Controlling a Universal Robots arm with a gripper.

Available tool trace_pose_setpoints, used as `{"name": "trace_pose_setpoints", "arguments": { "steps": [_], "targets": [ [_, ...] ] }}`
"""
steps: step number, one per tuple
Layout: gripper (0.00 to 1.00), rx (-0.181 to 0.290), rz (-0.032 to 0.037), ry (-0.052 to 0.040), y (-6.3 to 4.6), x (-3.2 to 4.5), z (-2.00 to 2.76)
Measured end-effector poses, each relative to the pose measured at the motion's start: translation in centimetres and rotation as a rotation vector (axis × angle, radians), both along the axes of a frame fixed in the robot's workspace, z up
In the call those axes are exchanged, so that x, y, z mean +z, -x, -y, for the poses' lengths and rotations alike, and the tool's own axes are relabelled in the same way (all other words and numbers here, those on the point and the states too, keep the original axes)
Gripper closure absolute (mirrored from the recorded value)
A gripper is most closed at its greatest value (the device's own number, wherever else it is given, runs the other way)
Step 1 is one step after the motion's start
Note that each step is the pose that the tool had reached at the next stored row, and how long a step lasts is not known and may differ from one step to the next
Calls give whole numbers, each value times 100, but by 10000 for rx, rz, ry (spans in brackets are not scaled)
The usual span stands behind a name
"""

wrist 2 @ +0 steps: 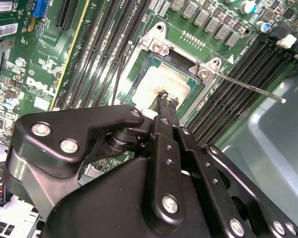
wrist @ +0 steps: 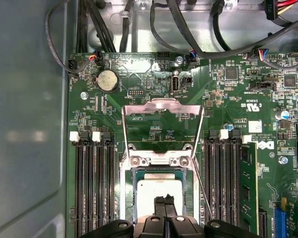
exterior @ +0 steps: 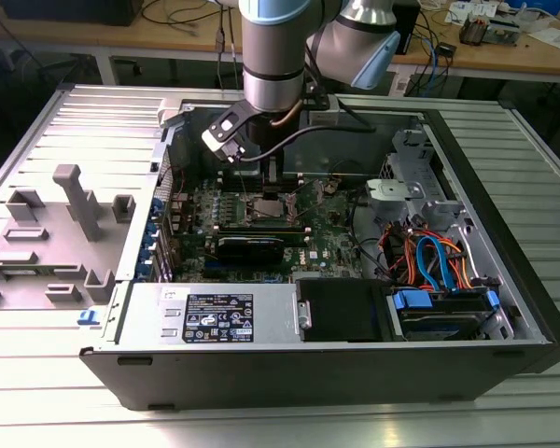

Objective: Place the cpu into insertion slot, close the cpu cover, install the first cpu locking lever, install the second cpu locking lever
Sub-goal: 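Close the cpu cover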

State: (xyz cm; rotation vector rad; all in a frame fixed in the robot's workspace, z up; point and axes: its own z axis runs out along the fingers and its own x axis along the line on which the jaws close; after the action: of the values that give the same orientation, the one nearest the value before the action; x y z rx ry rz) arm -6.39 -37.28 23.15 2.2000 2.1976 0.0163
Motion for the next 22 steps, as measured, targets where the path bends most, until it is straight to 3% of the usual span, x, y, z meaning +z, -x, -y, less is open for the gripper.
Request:
{"name": "trace_pose_setpoints", "arguments": {
  "steps": [22],
  "targets": [
    [89, 0, 0, 25, 0, 62, 0]
  ]
}}
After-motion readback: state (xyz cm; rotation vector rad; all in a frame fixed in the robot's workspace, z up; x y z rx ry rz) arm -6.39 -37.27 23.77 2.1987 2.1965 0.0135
